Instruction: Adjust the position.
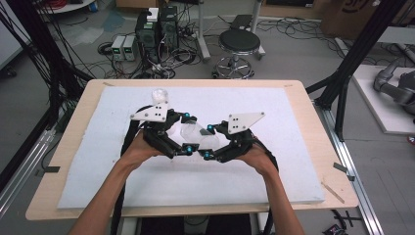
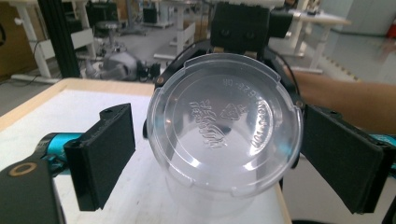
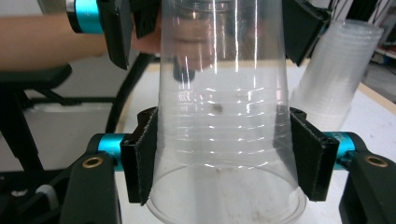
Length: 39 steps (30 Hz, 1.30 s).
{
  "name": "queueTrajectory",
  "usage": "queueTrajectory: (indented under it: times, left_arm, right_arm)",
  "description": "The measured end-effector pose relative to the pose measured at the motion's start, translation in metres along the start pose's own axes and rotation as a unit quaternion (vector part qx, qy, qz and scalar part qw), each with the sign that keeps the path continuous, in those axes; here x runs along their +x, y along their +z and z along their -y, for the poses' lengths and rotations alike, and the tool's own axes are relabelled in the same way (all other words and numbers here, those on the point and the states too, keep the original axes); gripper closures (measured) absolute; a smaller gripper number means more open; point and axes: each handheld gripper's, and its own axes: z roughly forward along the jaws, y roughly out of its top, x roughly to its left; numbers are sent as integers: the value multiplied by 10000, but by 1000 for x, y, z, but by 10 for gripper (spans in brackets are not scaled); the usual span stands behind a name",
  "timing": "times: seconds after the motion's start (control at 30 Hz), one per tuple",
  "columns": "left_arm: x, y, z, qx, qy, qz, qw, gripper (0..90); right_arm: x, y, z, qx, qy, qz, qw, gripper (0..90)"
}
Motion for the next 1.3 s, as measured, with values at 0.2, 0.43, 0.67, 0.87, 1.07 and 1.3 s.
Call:
queueTrajectory:
  times: [0.2, 0.43, 0.67, 0.87, 1.07, 1.3]
  left_arm:
    - [0, -7, -9, 1178, 270, -115, 9926, 112]
    - [2, -9, -20, 2186, 249, -51, 9755, 116]
    - [3, -6, -24, 2780, 184, 16, 9604, 116]
    - [3, -4, -24, 2910, 189, 51, 9565, 116]
    - [5, 7, -22, 3032, 255, 123, 9525, 116]
    - [3, 19, -21, 3064, 309, 242, 9511, 135]
  right_arm:
    - [1, 0, -7, 727, -66, 99, 9973, 345]
    - [-1, 4, -16, 1592, -83, -102, 9872, 345]
    - [-2, 10, -29, 2342, -134, -271, 9717, 346]
    - [-3, 11, -33, 2536, -87, -299, 9668, 346]
    - [-3, 14, -33, 2766, -64, -332, 9604, 346]
    - [-4, 17, -37, 2949, -31, -342, 9549, 345]
